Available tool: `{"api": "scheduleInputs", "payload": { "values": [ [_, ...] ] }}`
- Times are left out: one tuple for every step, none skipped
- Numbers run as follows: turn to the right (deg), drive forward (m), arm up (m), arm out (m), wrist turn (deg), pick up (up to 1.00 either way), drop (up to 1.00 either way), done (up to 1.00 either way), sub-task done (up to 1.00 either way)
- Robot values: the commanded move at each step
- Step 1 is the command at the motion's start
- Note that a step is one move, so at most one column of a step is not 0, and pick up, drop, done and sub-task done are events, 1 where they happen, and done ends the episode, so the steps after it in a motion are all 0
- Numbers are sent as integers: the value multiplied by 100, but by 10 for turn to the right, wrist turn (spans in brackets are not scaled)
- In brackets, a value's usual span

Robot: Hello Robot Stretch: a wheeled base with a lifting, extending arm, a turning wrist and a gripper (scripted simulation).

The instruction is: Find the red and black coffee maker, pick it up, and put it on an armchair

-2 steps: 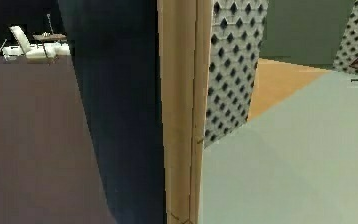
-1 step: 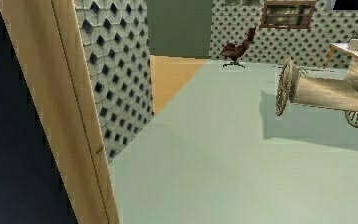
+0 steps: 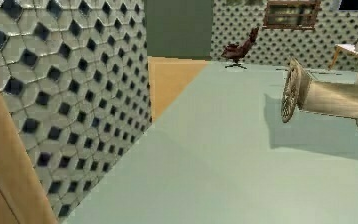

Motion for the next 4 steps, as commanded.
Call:
{"api": "scheduleInputs", "payload": {
  "values": [
    [450,0,0,0,0,0,0,0,0],
    [450,0,0,0,0,0,0,0,0],
    [0,5,0,0,0,0,0,0,0],
    [-450,0,0,0,0,0,0,0,0]
  ]
}}
